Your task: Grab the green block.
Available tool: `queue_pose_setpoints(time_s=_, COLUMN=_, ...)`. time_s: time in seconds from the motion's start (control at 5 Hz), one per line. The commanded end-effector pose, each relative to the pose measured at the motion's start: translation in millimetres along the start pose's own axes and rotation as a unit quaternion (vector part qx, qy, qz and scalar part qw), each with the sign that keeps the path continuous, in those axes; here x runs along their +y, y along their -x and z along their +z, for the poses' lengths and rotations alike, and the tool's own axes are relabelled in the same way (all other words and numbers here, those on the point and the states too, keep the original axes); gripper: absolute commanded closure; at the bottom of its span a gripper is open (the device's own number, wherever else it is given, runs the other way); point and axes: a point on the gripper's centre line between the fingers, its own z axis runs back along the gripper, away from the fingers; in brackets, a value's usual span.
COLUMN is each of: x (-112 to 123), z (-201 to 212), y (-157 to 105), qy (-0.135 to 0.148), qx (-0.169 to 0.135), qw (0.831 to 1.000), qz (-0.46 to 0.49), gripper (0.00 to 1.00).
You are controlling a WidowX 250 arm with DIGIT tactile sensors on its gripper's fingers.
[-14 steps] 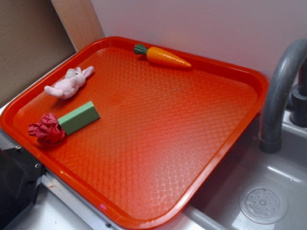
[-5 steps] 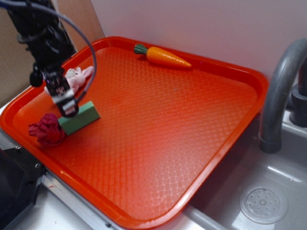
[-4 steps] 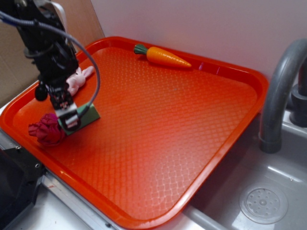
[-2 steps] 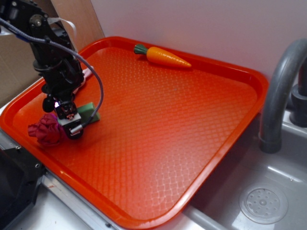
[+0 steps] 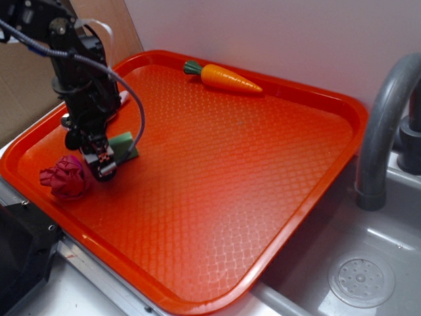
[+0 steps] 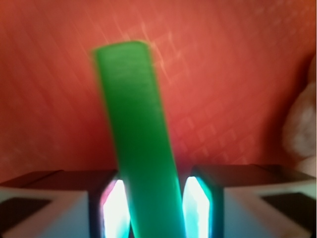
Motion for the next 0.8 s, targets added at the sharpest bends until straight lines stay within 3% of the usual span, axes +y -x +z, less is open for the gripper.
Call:
queue_pose_setpoints(time_s=0.0, x=2, z=62, y=-20, qy=-0.005, qx=-0.053, qw=0.998, qz=0.017, gripper=1.00)
queue_pose_setpoints(time_s=0.2, x=7, z=113, y=-31, qy=-0.001, qx=-0.045, qw=0.996, qz=0.074, gripper=1.00)
queue_pose_setpoints(time_s=0.4, x=12, z=163, y=-38, qy=0.011, qx=-0.013, qw=0.990, qz=0.143, gripper=1.00)
queue_pose_setpoints(time_s=0.6, x=18, z=186, y=-37, qy=0.055, qx=-0.030, qw=0.979, qz=0.192, gripper=1.00)
